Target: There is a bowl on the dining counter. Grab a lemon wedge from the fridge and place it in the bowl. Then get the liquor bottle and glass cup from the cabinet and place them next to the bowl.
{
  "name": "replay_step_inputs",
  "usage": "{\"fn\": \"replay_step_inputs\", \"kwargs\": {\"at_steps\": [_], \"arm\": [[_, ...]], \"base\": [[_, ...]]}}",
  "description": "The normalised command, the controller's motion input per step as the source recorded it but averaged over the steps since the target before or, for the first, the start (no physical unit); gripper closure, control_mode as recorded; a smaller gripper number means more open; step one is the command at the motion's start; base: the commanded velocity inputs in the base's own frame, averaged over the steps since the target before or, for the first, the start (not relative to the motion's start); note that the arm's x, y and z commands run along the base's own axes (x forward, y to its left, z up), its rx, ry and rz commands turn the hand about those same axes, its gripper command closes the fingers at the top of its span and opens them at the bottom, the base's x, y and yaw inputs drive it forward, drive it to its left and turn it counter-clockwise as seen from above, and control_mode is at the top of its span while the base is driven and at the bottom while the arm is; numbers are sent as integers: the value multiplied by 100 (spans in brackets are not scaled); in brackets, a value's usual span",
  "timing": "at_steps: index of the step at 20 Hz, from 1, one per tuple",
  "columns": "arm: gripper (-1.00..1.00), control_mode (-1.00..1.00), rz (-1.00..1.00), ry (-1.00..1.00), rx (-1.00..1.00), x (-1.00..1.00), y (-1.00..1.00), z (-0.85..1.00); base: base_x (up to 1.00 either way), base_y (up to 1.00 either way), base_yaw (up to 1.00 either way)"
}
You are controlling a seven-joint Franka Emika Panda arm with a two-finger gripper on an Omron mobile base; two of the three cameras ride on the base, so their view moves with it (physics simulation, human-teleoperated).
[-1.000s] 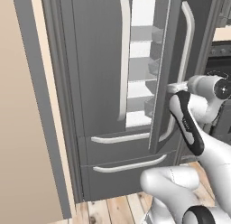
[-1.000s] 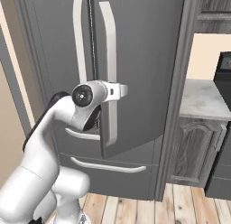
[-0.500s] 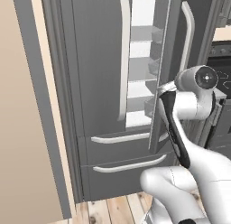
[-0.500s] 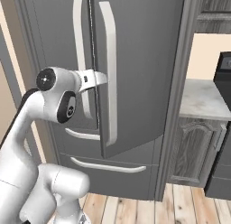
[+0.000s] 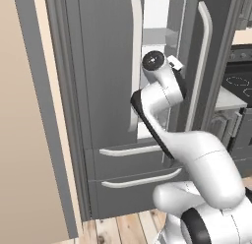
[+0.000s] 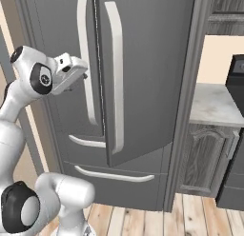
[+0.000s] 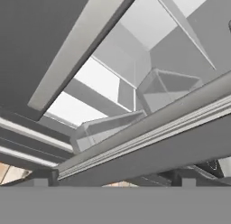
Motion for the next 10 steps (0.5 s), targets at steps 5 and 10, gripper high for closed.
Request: {"fn": "replay_step_inputs", "kwargs": {"at_steps": [5,10], "arm": [[-100,-100,-14,0,0,71,0,-31],[-100,-100,0,8,2,94,-8,-21]], "base": [[0,0,0],[0,0,0]]}}
